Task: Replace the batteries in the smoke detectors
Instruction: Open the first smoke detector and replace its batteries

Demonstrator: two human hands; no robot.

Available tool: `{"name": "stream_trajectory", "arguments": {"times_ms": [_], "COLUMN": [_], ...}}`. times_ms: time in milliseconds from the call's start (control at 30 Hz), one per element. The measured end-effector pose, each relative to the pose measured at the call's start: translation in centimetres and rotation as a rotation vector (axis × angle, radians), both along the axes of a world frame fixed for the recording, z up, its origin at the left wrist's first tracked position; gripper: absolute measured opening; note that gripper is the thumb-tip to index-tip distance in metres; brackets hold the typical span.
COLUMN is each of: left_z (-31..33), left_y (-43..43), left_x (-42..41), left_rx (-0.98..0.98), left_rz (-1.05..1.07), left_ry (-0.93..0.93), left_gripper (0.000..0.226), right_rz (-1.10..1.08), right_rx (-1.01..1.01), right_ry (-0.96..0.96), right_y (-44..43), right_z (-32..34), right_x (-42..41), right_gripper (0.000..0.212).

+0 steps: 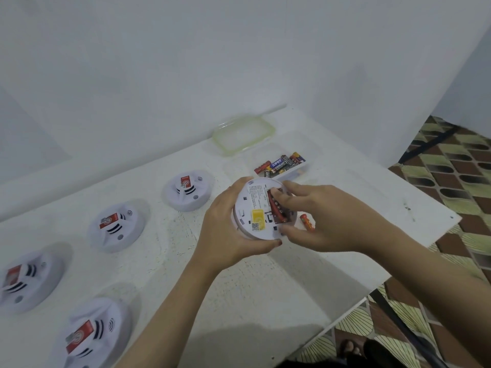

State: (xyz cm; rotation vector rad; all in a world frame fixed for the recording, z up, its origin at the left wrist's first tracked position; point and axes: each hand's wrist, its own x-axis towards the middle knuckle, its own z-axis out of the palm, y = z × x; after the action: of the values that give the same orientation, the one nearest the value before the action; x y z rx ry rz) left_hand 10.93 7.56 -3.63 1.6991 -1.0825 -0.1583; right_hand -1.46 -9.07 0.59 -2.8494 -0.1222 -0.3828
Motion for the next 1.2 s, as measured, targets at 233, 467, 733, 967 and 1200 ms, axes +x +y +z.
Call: {"name": "stream_trajectory", "arguments": {"times_ms": [233,467,733,967,1200], "left_z": [0.3,0.0,-1.2,-2.0,-1.5], "left_y": [0.0,-0.4,-0.9,-2.7,-4.5], "left_x": [-0.2,-0.7,-0.5,-0.4,-0.2], "left_rx": [-0.041,-0.011,-0.046,-0.069,-0.104], "left_rz": [0.009,0.030,0.121,0.215,0.314], "left_ry": [-0.024,0.026,0.110,0.144,0.095], "left_gripper": [0.092,0.093,0.094,0.100,0.099], "right_rz": [-0.093,-0.267,-0.428,-0.382,-0.294], "right_rx": [0.313,0.444,0.383,0.410,0.232], "right_ry": [-0.137,-0.353,-0.060,0.096,0.099], "right_y": [-0.1,0.8,-3.7,-7.5,-10.6], "right_z": [-1.4,-2.4,-2.4,-1.3,0.1], "right_x": [-0.4,-1.9,-4.5,-3.1,6.0], "right_gripper": [0.036,0.026,0.028,0.030,0.018]}}
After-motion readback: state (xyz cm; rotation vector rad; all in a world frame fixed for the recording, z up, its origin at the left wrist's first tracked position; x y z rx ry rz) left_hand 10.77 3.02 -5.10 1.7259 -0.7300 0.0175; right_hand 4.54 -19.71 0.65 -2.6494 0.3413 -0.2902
